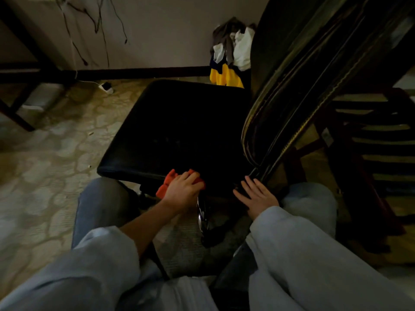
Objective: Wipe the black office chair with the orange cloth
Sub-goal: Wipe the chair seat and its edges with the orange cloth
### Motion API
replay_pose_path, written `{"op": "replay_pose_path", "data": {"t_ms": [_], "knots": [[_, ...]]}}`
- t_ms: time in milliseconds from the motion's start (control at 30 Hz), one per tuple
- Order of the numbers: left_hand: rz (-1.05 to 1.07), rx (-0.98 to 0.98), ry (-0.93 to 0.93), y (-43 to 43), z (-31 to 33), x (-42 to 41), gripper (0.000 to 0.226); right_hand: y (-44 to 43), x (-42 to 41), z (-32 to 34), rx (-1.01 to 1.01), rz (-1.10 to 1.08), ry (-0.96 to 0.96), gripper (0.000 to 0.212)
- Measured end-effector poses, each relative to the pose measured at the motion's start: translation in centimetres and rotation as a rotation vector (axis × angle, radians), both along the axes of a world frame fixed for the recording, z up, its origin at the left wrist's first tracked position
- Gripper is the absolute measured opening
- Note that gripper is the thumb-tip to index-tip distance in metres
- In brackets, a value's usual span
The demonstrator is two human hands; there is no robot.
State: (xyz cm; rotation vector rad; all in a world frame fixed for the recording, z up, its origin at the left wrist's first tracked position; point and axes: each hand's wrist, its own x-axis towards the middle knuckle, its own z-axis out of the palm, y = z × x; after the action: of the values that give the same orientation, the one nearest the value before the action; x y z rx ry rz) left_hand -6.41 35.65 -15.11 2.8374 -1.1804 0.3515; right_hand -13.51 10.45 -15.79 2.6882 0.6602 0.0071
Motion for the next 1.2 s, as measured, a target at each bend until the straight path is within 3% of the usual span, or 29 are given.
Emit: {"op": "replay_pose_path", "data": {"t_ms": [67,133,300,433,500,600,667,800,933,1067,1200], "knots": [[-0.018,-0.122,-0.010,-1.1,-0.1,-0.1,0.016,-0.1,0.1,-0.3,-0.005,-0.019,-0.002,0.049],[-0.056,-0.174,0.015,-3.8,-0.1,-0.4,0.028,-0.5,0.1,-1.0,0.033,-0.042,0.017,0.049],[-0.154,-0.052,0.024,-10.1,-0.5,-0.6,0.030,0.0,-0.4,0.1,0.101,-0.108,-0.060,0.047],[-0.179,-0.030,0.026,-8.8,-1.3,-0.3,0.034,-0.7,-0.5,-0.3,0.071,-0.080,-0.047,0.043],[-0.197,-0.013,0.026,-6.3,-1.6,-0.3,0.021,-0.7,-0.5,-0.5,0.019,-0.044,-0.034,0.051],[-0.185,-0.055,0.017,-3.0,-2.2,-0.2,0.036,-0.9,-0.5,-0.4,0.002,-0.006,-0.044,0.053],[-0.149,-0.106,-0.014,-2.2,-2.1,-0.5,0.025,-0.9,-0.4,-0.7,-0.003,0.023,-0.079,0.051],[-0.087,-0.223,0.003,-5.0,-1.4,-0.5,0.028,-0.5,-0.4,-0.8,-0.026,-0.003,-0.133,0.045],[-0.120,-0.112,0.017,-8.7,-1.0,-0.5,0.027,-0.2,-0.6,-0.5,-0.026,-0.056,-0.134,0.042],[-0.088,-0.119,0.056,-7.6,-1.7,-0.8,0.025,0.7,-0.4,0.0,-0.009,-0.098,-0.050,0.032],[0.093,-0.207,0.092,-2.6,-2.1,-1.2,0.024,2.1,0.7,-0.3,0.128,-0.188,0.083,0.085]]}}
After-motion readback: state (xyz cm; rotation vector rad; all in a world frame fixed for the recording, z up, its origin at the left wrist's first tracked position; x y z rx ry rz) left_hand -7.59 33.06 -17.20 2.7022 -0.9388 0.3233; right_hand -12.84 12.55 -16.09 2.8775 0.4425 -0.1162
